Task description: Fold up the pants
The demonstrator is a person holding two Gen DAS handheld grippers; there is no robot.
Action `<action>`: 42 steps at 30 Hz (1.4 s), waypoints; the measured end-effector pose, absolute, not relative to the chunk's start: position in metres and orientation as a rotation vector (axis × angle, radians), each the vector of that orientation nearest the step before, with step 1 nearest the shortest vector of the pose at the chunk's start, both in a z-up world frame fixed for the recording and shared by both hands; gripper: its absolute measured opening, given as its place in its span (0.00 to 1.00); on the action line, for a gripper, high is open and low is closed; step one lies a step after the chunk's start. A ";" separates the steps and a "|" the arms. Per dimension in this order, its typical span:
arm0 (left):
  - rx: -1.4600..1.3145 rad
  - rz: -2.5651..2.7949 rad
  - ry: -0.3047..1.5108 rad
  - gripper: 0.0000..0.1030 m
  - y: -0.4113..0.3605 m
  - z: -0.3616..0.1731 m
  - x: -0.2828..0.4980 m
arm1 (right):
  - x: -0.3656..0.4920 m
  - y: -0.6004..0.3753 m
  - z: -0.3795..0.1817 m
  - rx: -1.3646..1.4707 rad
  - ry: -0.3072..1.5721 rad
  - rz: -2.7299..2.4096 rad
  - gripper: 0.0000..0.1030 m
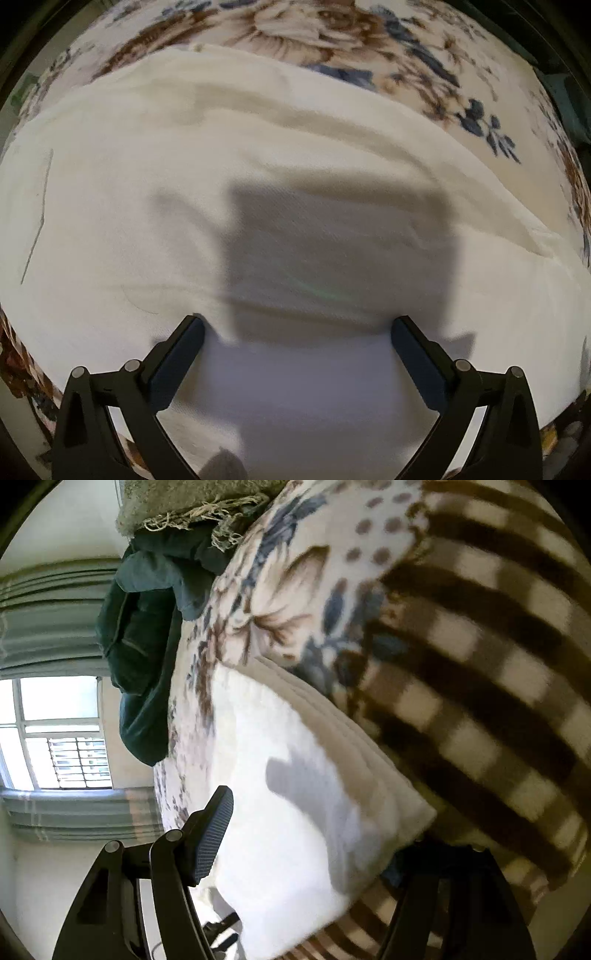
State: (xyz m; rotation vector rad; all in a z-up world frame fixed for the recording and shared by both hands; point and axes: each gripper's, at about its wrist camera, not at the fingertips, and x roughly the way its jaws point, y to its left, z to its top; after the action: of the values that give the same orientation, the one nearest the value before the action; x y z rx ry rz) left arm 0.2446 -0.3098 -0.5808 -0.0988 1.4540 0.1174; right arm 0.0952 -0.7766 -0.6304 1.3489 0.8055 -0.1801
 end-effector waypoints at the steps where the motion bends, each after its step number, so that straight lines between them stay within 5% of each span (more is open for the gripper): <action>1: -0.097 0.119 1.445 1.00 -0.310 -0.582 0.244 | 0.098 -0.774 -0.627 1.347 0.782 -0.168 0.59; 4: -0.098 0.117 1.440 1.00 -0.307 -0.585 0.235 | 0.105 -0.772 -0.622 1.311 0.789 -0.183 0.54; 6: -0.101 0.123 1.441 1.00 -0.307 -0.586 0.236 | 0.113 -0.770 -0.632 1.286 0.865 -0.228 0.38; 7: -0.099 0.124 1.443 1.00 -0.307 -0.586 0.237 | 0.115 -0.770 -0.634 1.271 0.880 -0.263 0.22; 10: -0.065 0.127 1.456 1.00 -0.311 -0.583 0.241 | 0.114 -0.765 -0.617 1.217 0.887 -0.303 0.07; 25: 0.020 0.143 1.284 1.00 -0.272 -0.498 0.234 | 0.168 -0.643 -0.471 0.974 0.821 -0.163 0.05; 42: -0.086 0.289 1.270 1.00 -0.077 -0.474 0.222 | 0.243 -0.369 -0.480 0.715 1.046 0.121 0.05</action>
State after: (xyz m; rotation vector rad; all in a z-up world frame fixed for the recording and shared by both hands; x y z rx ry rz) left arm 0.2216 -0.0770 -0.4735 -0.0856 1.2705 0.2888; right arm 0.2430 -0.3693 -0.4800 0.7151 1.0462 0.1210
